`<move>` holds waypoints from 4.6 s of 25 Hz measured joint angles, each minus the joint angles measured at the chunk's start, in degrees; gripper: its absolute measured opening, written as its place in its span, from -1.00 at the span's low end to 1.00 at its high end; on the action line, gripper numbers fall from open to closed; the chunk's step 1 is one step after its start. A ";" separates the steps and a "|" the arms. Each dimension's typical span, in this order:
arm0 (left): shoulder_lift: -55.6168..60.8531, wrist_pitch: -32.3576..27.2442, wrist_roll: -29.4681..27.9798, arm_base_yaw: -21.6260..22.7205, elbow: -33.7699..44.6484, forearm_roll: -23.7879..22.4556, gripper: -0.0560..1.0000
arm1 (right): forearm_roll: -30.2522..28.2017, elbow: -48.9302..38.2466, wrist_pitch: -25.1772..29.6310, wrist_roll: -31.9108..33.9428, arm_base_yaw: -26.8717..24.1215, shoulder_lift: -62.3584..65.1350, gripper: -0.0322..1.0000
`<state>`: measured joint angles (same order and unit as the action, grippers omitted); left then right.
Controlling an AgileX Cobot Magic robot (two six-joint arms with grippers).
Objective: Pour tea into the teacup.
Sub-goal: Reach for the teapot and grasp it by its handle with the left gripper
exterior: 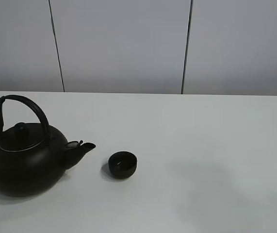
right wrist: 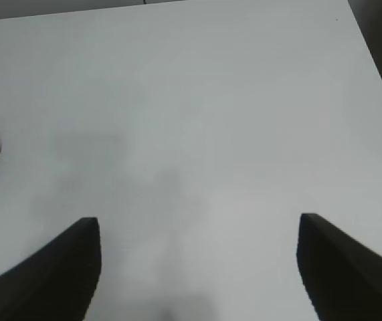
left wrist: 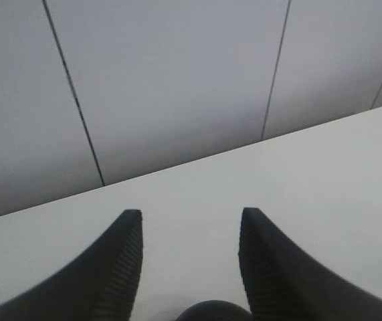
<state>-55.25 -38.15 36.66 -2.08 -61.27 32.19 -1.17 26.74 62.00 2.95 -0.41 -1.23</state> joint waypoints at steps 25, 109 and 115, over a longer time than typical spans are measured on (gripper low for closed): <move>22.65 35.91 -38.80 -2.08 47.01 -34.18 -0.26 | 0.00 0.00 0.00 0.00 0.00 0.00 0.14; -46.58 100.64 -40.06 -3.18 42.72 -53.15 -0.56 | 0.00 0.00 -0.08 0.02 0.00 0.00 0.14; -46.58 100.64 -39.93 -3.16 42.72 -53.25 -0.56 | 0.00 0.00 -0.08 0.02 0.00 0.00 0.14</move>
<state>-101.83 62.49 -3.28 -5.24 -18.56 -21.06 -1.17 26.74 61.93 2.97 -0.41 -1.23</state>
